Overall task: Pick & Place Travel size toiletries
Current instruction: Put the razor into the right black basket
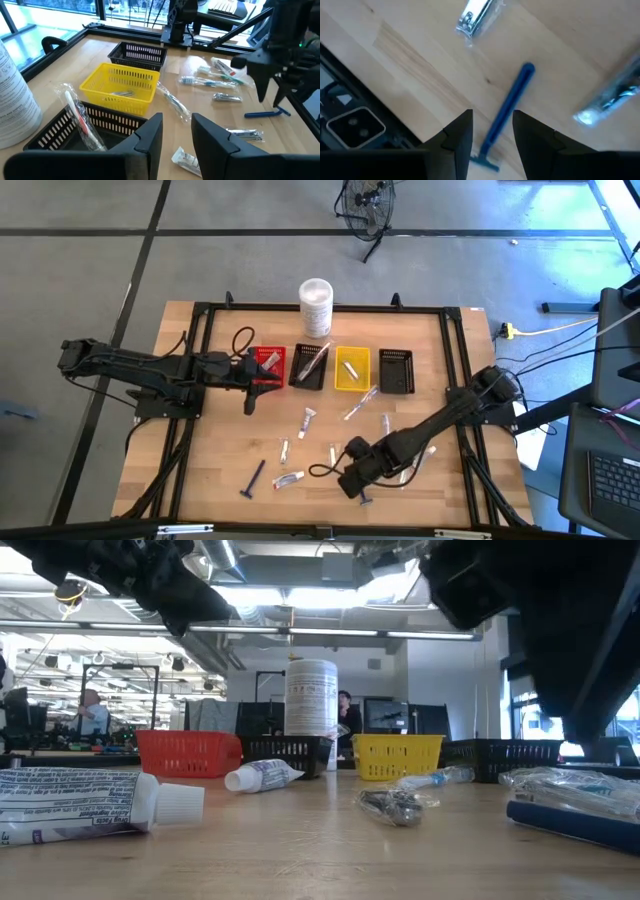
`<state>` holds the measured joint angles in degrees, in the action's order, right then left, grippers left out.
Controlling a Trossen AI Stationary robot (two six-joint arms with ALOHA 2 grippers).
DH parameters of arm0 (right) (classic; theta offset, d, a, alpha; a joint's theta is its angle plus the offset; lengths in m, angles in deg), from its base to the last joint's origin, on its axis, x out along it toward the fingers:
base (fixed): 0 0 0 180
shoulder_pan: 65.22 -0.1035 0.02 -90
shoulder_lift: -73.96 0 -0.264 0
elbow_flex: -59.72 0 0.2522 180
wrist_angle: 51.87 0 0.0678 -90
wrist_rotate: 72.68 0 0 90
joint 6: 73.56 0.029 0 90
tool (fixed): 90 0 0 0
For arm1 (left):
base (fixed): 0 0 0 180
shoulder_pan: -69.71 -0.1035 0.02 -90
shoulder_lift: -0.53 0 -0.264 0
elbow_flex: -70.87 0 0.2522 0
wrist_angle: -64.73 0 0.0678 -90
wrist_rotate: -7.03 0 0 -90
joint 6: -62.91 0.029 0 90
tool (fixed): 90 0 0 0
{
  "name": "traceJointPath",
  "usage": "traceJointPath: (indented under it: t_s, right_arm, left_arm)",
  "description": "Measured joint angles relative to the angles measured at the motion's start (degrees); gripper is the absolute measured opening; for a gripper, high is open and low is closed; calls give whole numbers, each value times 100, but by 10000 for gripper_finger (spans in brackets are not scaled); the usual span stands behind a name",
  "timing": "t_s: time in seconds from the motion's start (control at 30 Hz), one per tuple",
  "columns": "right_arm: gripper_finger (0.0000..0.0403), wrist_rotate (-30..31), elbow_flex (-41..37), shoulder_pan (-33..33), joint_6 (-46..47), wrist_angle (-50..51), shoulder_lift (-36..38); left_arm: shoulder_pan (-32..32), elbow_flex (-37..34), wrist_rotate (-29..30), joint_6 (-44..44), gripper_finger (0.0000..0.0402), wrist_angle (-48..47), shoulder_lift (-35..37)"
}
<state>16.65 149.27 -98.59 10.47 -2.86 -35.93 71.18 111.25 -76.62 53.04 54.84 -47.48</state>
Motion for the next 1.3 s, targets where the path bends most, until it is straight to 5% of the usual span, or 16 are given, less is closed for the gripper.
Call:
traceJointPath:
  t_s: [0.8,1.3]
  right_arm:
    - [130,89,7,-21,229,-175,-531]
    - [125,318,7,3,-649,-113,-296]
  left_arm:
    - [-6,2,-1,95,98,66,2]
    - [-6,2,-2,9,98,64,2]
